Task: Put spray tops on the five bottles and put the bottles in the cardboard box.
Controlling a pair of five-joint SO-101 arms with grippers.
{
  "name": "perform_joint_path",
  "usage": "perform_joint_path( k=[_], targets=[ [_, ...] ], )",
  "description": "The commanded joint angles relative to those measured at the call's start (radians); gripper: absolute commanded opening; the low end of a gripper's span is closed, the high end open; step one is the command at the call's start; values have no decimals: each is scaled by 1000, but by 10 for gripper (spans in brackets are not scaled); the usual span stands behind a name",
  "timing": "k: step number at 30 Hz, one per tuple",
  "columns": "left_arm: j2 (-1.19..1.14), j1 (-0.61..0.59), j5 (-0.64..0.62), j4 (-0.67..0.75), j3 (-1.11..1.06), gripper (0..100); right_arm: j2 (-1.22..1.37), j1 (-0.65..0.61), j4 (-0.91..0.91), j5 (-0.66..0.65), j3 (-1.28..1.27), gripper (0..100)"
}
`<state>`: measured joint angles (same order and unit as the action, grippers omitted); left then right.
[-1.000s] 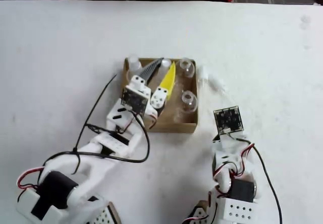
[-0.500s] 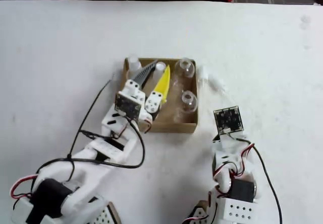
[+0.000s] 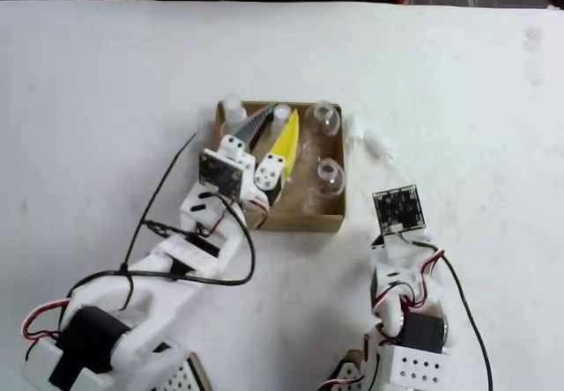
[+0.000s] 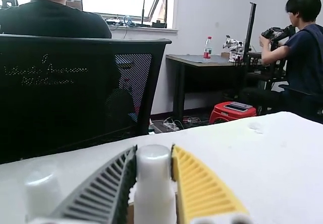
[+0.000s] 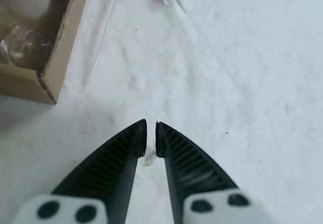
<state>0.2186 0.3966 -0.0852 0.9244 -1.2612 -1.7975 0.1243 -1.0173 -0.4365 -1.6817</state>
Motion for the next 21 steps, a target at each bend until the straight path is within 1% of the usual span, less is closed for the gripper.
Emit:
perform_joint_path(
  k=[1, 4, 8, 21],
  targets=[
    [-10, -12, -12, -21, 18, 20, -4, -8, -4, -17, -9, 18],
    [-16, -18, -9, -21, 18, 20, -4, -8, -4, -17, -9, 18],
    [-19, -13, 48, -21, 17, 20, -4, -8, -4, -17, -9, 18],
    [-10, -8, 44, -20, 23, 20, -4, -8, -4, -17, -9, 18]
  ],
)
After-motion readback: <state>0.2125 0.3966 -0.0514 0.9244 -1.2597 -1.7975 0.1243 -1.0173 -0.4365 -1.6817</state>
